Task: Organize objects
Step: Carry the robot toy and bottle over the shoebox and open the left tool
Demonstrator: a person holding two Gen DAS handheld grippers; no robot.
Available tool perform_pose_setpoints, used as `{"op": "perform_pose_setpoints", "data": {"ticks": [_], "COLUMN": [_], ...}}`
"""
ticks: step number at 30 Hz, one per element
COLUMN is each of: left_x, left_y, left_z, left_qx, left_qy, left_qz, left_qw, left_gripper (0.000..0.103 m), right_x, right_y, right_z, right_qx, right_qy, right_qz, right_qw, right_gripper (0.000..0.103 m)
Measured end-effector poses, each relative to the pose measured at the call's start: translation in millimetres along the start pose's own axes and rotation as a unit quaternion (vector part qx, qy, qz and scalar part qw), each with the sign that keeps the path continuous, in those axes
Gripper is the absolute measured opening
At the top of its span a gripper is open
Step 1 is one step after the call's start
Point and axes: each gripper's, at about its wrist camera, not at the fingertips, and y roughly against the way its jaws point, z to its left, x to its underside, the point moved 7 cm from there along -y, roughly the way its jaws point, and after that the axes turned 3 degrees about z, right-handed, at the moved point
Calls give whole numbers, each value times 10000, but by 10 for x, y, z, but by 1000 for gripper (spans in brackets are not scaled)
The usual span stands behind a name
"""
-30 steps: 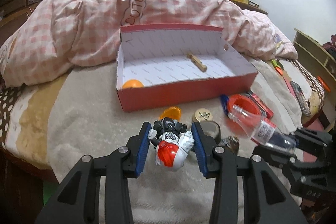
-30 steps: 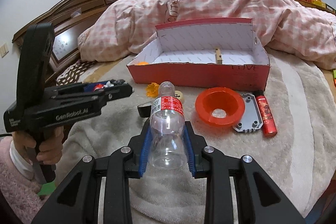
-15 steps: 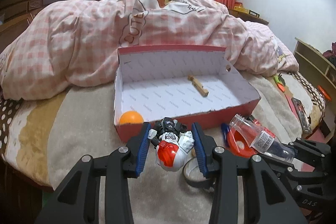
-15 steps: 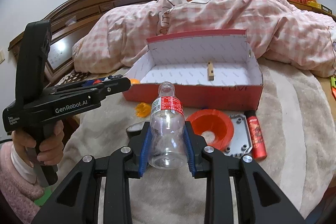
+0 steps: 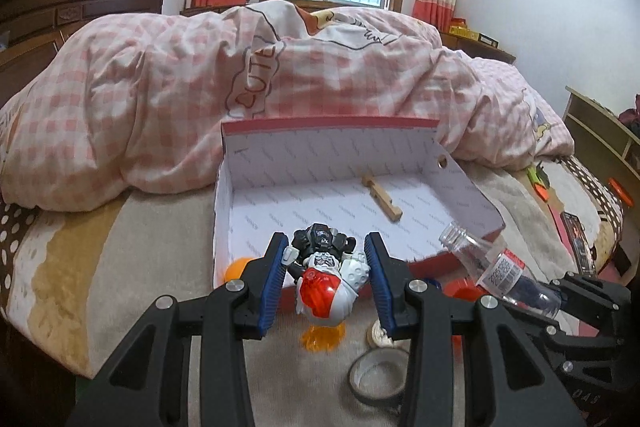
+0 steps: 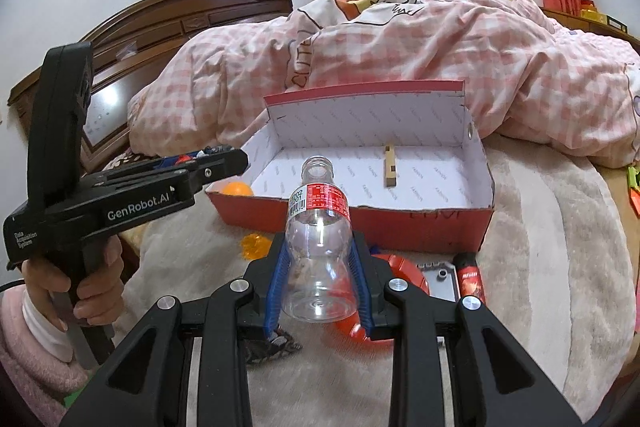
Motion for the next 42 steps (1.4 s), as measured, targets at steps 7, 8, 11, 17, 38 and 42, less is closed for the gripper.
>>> {"op": "perform_pose_setpoints", "data": {"ticks": [7, 8, 11, 17, 38, 42], "left_x": [-217, -239, -303, -363, -169, -154], "left_y": [-219, -257, -376, -693, -1277, -1315], "left_z": [-2, -2, 10, 107, 287, 286], "left_qx": [45, 36, 9, -189, -482, -516], "left_qy": [-2, 2, 20, 86, 238, 206], "left_qz": [-55, -51, -35, 118, 742, 765], "left_qw": [10000, 10000, 10000, 9997, 9958, 9955], "left_gripper": [39, 39, 39, 39, 39, 39], "right_x": [-108, -118, -130, -98, -19, -33], "right_y": [-82, -94, -129, -181, -265, -281], "right_z": [-75, -81, -92, -86, -154, -155], "right_qx": [100, 101, 99, 87, 101, 114], "right_qy": [-191, -228, -283, -331, -512, -484], "right_qz": [7, 0, 19, 79, 196, 208], "right_qw": [9998, 9997, 9995, 9994, 9984, 9985], "right_gripper": [31, 31, 31, 31, 31, 31]}}
